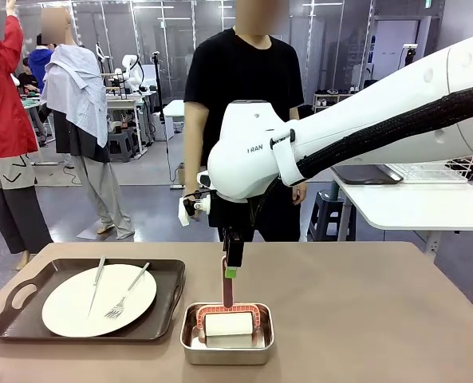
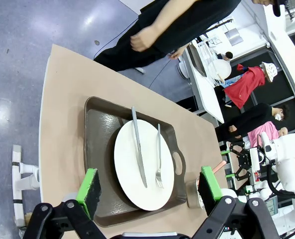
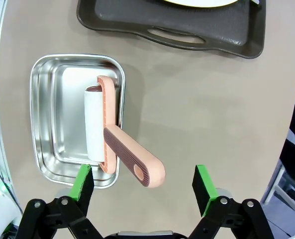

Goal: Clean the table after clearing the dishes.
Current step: When the right (or left) Handle tray is removed, use the right hand (or left hand) to clean the right (or left) side of the table with the Lint Roller.

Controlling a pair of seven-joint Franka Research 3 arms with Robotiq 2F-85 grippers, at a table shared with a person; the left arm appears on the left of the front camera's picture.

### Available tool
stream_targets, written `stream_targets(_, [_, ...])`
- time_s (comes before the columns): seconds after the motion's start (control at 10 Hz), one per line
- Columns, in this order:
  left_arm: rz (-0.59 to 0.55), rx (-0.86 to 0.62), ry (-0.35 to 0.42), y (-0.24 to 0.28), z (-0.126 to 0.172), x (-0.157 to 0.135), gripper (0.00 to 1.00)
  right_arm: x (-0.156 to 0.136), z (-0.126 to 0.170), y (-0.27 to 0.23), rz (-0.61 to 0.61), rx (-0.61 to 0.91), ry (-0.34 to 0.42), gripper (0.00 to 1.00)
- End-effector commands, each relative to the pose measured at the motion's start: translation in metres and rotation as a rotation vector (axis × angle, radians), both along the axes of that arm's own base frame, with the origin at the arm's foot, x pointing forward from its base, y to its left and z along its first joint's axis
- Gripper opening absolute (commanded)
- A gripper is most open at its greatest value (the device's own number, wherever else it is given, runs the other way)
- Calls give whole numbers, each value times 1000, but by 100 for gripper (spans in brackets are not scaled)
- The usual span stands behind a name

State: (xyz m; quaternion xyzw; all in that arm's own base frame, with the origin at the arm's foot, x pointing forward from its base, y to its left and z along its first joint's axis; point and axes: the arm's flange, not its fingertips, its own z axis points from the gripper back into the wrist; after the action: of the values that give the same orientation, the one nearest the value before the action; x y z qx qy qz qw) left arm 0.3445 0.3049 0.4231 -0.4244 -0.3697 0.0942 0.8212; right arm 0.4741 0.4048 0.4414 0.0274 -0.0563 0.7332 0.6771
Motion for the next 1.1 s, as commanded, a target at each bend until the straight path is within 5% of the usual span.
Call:
stream_targets(0.0, [-6,-6,-7,2,2,-2,100,0,0,0,0,0,0,100])
stream_targets(0.2, [-6,-6,-7,2,2,-2,100,43,48,-51,-240,248,94,100])
stream_targets(0.5, [-6,-6,-7,2,2,-2,100,89,70,-202,-593,734,473,100])
stream_targets(0.8, [-6,-6,-7,2,2,-2,100,69,29,-369,-1042,1052,667,100])
stream_targets(1.0, [-6,-6,-7,2,2,-2,100,25,1,-480,-1317,1214,678,100])
